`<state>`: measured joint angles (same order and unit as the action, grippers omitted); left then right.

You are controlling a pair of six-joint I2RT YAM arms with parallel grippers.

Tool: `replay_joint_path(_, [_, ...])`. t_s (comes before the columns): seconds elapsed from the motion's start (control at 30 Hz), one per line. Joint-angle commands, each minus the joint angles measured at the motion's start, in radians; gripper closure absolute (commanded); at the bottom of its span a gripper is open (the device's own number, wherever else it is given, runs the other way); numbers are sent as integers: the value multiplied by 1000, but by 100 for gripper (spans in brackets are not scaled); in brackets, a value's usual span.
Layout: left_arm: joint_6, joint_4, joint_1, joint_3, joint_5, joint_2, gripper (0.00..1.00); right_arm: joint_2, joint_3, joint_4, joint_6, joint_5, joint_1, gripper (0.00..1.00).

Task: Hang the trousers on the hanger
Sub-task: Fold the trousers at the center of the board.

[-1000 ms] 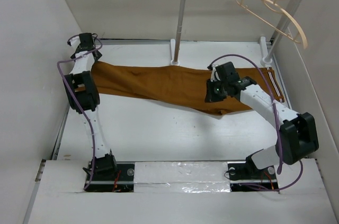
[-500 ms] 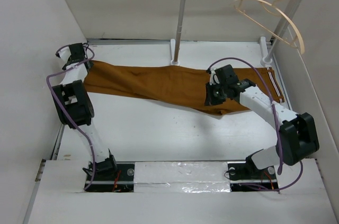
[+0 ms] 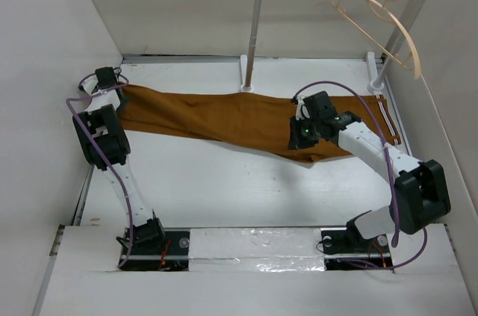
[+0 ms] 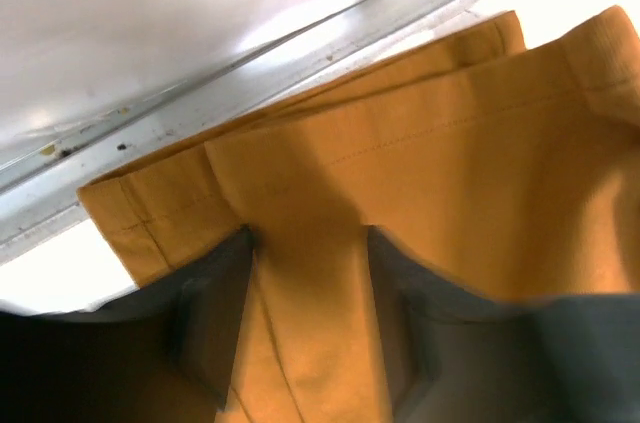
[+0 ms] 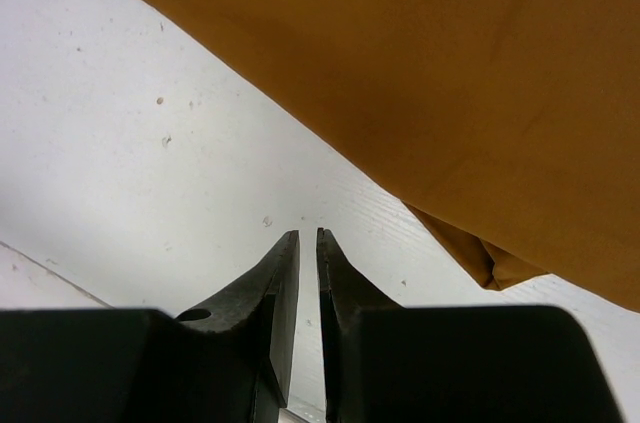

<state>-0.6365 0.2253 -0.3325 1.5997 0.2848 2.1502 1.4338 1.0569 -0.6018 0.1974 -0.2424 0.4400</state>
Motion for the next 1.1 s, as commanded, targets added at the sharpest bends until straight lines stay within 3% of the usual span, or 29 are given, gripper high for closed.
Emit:
replay_joint_path(0.0, [-14, 0, -7, 14, 7, -7, 63, -27, 44, -3, -6, 15, 6, 81])
replay_joint_path(0.1, [-15, -7, -7, -4, 17, -33, 91, -24, 45, 2, -6, 25, 6, 81])
replay_joint_path(0.2, [-17, -23, -7, -39, 17, -85, 100, -23, 34, 13, -7, 23, 6, 81])
replay_joint_path(0.47, [0, -70, -7, -156, 50, -265, 100, -30, 5, 37, -15, -3, -3, 81])
replay_joint_path(0.8, [18, -57, -7, -256, 114, -262, 100, -56, -24, 46, -21, -17, -30, 81])
replay_joint_path(1.0, [20, -8, -7, -247, 155, -228, 89, -72, -14, 25, -26, 5, -67, 81])
replay_joint_path(1.07, [26, -1, -7, -254, 154, -228, 79, -85, -8, 17, -26, 18, -96, 81])
